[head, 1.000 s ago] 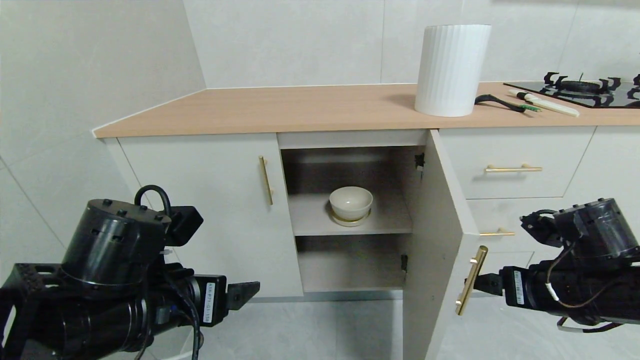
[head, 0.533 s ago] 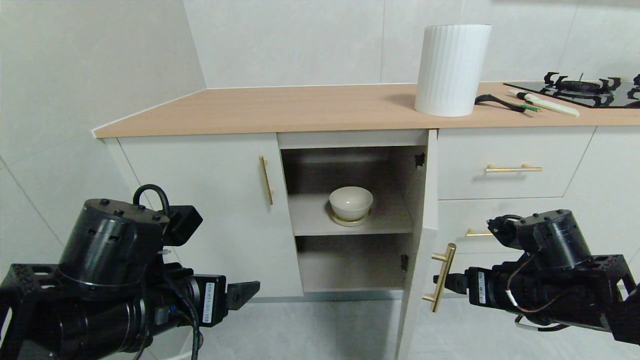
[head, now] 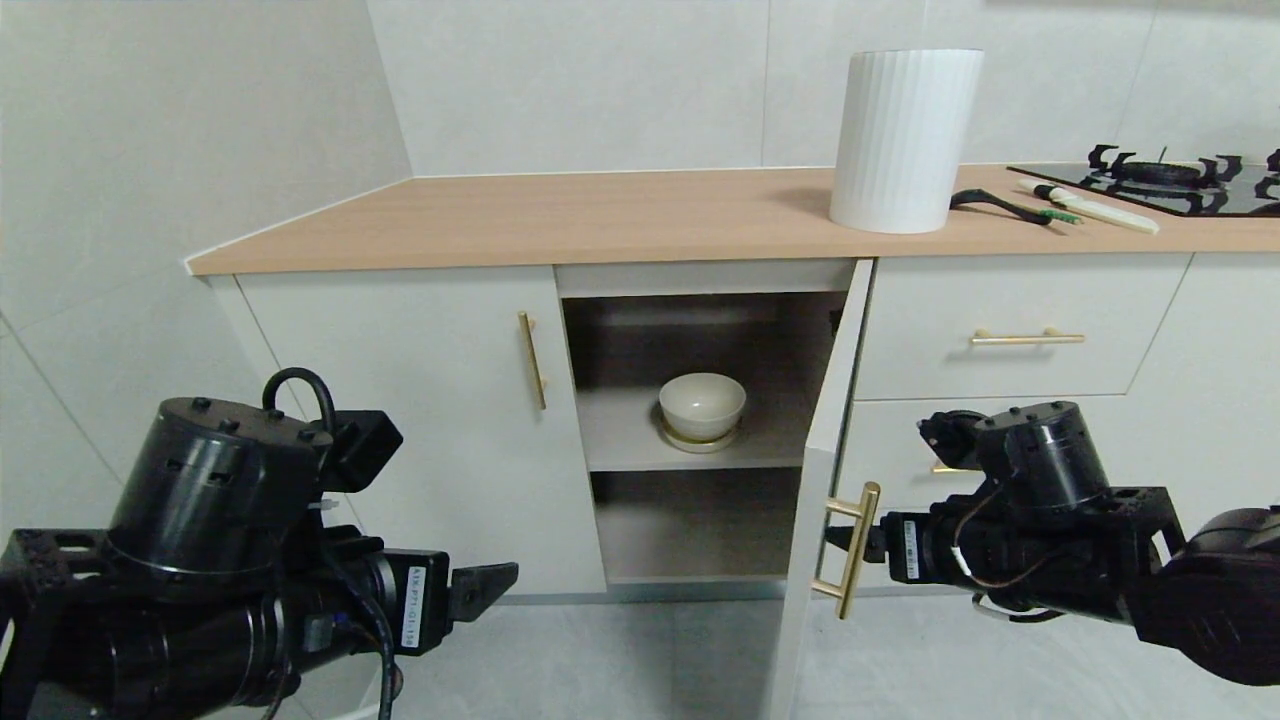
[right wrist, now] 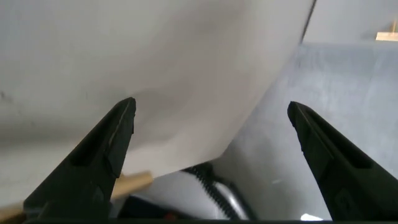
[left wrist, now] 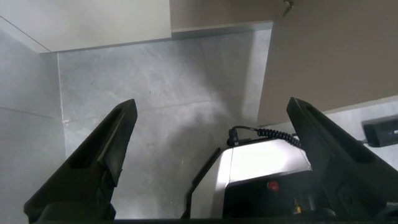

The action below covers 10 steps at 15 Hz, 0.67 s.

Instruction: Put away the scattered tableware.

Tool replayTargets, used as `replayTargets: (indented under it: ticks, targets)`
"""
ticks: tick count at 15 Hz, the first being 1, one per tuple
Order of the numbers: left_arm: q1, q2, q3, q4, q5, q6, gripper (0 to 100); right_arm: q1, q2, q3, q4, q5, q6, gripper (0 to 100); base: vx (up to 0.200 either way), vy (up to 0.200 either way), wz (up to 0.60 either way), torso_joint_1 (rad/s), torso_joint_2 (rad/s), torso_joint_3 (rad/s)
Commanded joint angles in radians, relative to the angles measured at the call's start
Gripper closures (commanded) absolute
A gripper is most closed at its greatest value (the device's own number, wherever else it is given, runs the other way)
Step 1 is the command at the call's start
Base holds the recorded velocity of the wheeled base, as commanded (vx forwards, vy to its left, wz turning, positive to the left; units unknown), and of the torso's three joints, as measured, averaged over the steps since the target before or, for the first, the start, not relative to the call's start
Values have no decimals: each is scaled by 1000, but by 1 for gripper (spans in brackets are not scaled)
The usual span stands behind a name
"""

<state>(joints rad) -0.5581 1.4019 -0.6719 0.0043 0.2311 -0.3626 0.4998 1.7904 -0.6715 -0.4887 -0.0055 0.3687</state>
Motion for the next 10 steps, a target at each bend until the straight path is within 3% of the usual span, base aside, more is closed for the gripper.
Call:
replayTargets:
  ticks: [1, 5, 10]
  targets:
    - [0, -6, 0, 0, 1, 1, 0, 0, 58, -53, -1, 1, -25, 0, 0, 0, 0, 0, 0, 0]
    - [0, -9, 0, -1, 1, 1, 0, 0, 107, -106, -2, 2, -48, 0, 0, 0, 0, 0, 0, 0]
    - [0, -8, 0, 0, 7, 10, 0, 0, 187, -128, -102, -7, -47, 0, 0, 0, 0, 0, 0, 0]
